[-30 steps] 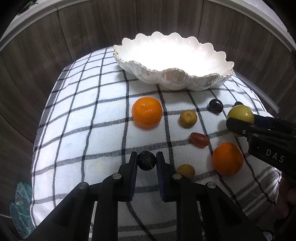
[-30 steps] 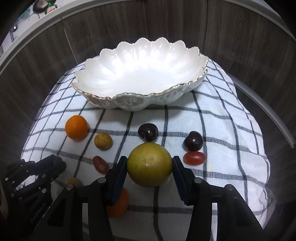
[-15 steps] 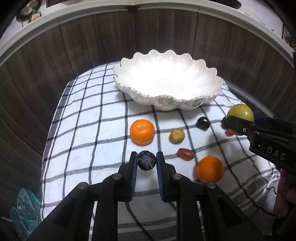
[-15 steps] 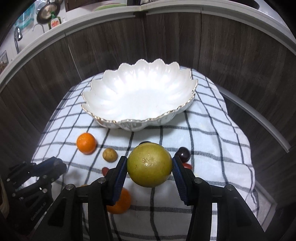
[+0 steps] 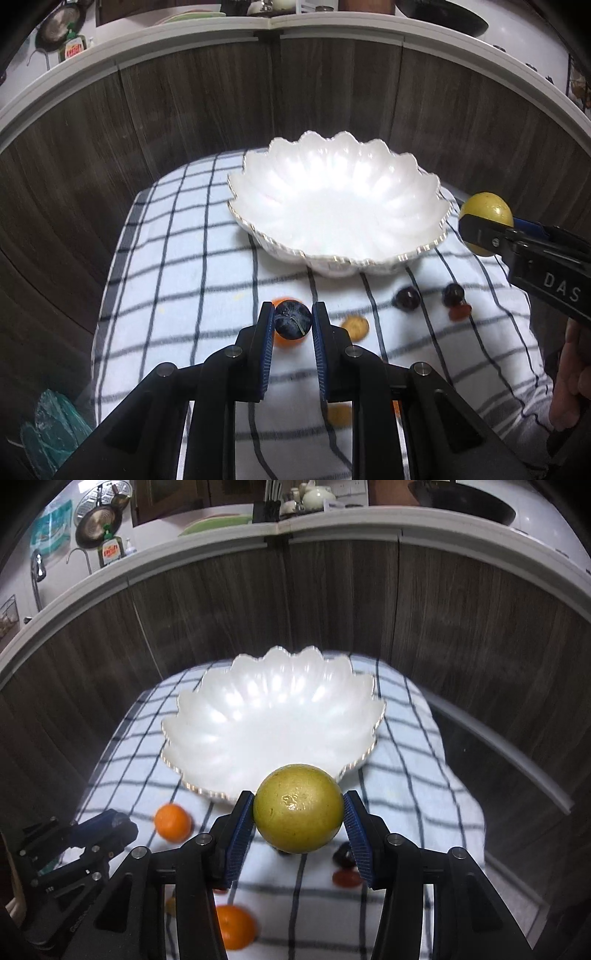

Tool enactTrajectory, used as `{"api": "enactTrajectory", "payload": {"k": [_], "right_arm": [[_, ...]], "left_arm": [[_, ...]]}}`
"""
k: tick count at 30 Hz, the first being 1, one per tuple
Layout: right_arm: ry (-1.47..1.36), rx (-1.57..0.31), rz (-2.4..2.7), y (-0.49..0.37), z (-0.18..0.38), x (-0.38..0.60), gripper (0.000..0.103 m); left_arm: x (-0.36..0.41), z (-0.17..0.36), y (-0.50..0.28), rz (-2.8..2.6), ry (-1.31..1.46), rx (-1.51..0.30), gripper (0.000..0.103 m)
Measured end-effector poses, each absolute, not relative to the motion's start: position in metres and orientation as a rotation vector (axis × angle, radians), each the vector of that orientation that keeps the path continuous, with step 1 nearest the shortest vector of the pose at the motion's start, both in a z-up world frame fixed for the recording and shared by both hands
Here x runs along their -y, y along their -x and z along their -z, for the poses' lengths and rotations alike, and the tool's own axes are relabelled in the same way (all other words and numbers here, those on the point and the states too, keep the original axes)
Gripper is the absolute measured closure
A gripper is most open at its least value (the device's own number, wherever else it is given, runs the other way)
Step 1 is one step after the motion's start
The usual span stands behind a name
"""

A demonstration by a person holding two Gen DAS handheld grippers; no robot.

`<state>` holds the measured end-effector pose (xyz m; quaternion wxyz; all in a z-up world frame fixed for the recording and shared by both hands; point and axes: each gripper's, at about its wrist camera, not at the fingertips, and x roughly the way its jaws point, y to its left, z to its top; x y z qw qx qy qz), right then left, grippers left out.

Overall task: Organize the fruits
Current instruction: 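Carry the blueberry and yellow-green fruit over the white bowl with both tools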

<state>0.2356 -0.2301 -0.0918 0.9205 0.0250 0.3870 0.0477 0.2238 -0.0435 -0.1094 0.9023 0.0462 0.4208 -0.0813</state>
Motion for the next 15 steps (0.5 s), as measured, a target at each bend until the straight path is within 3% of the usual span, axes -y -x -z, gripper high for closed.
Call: {"api": "enactTrajectory", "payload": {"k": [15], "right_arm": [[-0.054, -0.762, -0.093, -0.272, 0.074, 0.236, 0.053]], "left_arm": [[0.044, 0.094, -0.275, 0.157, -0.08, -0.837, 0.082]]}}
